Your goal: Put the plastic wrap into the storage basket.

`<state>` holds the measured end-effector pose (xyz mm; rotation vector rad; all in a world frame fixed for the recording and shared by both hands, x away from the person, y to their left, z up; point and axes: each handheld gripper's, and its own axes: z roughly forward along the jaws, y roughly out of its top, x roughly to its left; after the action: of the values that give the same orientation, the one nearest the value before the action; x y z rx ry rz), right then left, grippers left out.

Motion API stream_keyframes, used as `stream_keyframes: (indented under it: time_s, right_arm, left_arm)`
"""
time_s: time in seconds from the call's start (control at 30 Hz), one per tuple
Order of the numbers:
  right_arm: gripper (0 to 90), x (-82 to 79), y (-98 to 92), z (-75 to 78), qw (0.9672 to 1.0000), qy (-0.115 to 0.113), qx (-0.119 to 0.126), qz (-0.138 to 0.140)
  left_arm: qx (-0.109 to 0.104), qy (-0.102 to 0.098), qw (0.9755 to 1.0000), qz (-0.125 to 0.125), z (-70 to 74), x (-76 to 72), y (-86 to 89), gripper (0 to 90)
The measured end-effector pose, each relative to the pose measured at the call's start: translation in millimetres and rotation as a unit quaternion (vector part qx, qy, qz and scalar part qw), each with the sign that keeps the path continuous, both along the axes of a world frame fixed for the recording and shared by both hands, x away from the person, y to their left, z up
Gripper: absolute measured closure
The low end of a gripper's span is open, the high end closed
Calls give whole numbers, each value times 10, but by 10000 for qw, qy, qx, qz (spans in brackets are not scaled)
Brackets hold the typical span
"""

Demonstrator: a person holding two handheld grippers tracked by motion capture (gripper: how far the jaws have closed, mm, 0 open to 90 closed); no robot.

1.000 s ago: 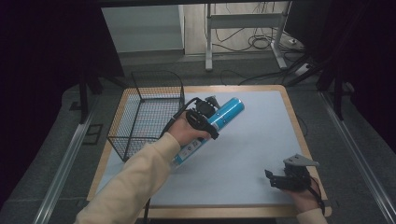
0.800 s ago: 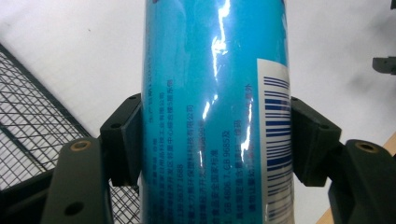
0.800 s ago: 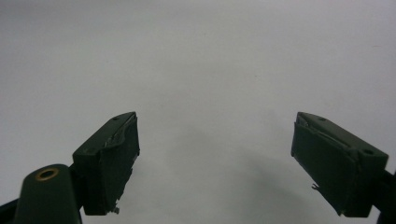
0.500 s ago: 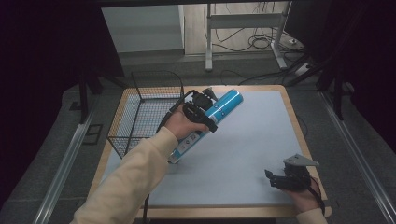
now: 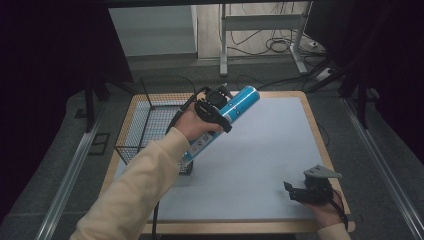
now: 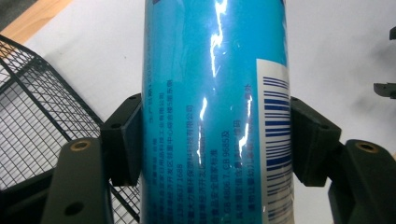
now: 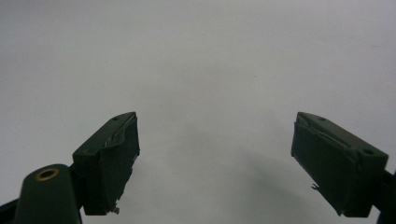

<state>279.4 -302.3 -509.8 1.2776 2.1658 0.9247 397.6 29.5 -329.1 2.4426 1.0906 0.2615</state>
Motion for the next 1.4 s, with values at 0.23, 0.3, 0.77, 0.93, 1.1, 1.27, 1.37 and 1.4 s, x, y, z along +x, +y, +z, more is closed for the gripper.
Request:
stream_keyframes:
  time_s: [0.23,0.3,0.77,0.93,1.1,1.27,1.37,1.4]
  right_arm:
    - [156,-1,0,0,10000,0,-15,-9]
    - [156,-1,-1,0,10000,8,-3,-12]
    - [156,14,-11,-5,10000,-4,-22,-36]
    - [156,16,-12,2,10000,3,7,-53]
    - [156,21,-18,3,10000,-23,-11,-46]
    - [156,21,-8,-1,10000,-20,-20,-41]
    - [156,20,0,-5,10000,-14,-47,-35]
    - [156,18,4,-5,10000,-9,-42,-38]
  left_arm:
    - [-15,-62,10000,25,71,48,20,313]
    - [-14,-79,10000,40,82,67,27,314]
    - [41,-156,9997,179,166,292,59,313]
    - [74,-213,9994,265,160,358,70,313]
    - [117,-249,9991,323,149,407,111,313]
    - [185,-253,9989,352,165,438,161,314]
    - [181,-263,9988,360,169,457,185,314]
    - [141,-251,9988,393,173,478,211,314]
